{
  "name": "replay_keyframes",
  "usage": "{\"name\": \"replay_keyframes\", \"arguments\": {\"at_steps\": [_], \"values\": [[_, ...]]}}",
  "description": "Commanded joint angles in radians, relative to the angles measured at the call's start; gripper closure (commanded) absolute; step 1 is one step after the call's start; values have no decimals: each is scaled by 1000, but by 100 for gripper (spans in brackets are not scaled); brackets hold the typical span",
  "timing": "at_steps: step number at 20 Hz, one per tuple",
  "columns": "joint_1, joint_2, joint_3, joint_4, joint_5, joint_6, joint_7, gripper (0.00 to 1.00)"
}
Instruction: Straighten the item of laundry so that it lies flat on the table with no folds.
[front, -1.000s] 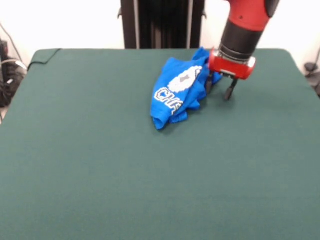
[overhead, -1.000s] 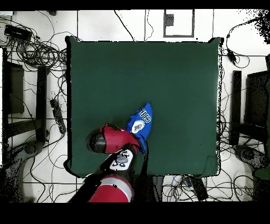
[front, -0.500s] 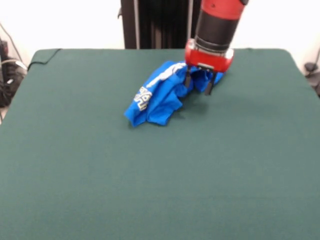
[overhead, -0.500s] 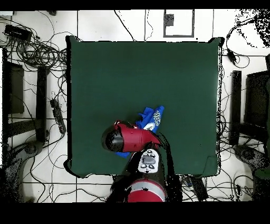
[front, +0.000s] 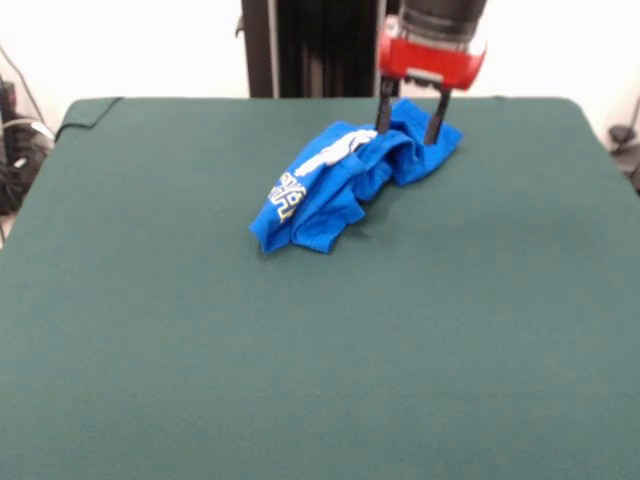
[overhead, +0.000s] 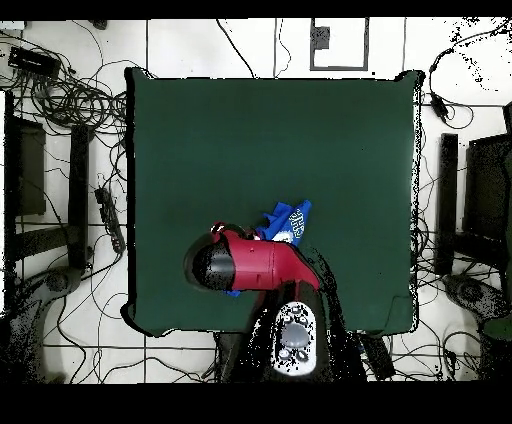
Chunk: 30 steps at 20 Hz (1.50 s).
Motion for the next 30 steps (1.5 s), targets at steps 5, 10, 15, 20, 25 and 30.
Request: {"name": "replay_keyframes", "arguments": {"at_steps": [5,10,15,20,25,30], "values": [[-26,-79,156,39,-33,232,-32,0],[18,11,105,17,-72,126,44,0],[66,98,46,-24,-113,-9,109,0],[79,215,25,-74,-109,-184,158,0],[83,277,5,-82,-93,-258,156,0],[80,337,-36,-119,-69,-278,134,0]]}}
